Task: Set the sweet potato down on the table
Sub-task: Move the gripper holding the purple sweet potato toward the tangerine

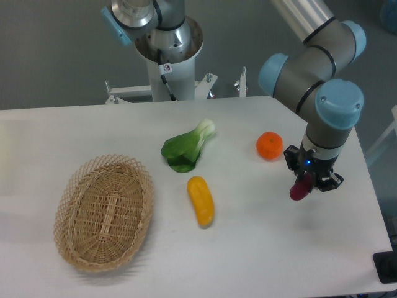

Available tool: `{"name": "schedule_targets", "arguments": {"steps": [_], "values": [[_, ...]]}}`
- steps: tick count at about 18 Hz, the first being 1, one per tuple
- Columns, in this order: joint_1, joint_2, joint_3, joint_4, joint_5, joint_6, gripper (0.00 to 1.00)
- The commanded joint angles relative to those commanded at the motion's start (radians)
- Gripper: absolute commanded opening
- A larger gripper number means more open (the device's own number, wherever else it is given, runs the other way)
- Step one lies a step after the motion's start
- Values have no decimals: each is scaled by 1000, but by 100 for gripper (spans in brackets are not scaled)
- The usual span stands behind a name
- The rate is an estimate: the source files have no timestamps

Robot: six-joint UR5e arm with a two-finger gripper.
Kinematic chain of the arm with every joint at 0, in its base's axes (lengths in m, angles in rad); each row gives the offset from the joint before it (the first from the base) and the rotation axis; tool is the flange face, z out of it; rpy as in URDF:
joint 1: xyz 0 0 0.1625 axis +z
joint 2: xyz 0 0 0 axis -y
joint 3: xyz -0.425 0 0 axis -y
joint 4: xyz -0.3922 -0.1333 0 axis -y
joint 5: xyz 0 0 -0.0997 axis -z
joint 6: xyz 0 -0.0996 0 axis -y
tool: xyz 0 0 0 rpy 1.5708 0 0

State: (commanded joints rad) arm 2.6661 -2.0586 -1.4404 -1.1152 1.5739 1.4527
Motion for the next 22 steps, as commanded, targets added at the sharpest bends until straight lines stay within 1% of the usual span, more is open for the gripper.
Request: {"name": "schedule_targets", "arguments": {"steps": [5,8,9,11,12,14,15,17,19,22], "values": [[-12,-5,5,0,0,-3,6],[-28,-9,0,0,0,-49,7],[-38,-6,-5,5,3,-49,7],[-46,5,-38,8,9,-49,8],[-46,17,-57,8,9,-49,8],[-45,61,-133,17,6,-32,7],[-43,81,-176,37,6,-19,7],[-41,116,-263,95,8,44,7],[-40,144,-337,124,8,72,7],[-41,164,-400,129,8,75,9]]}}
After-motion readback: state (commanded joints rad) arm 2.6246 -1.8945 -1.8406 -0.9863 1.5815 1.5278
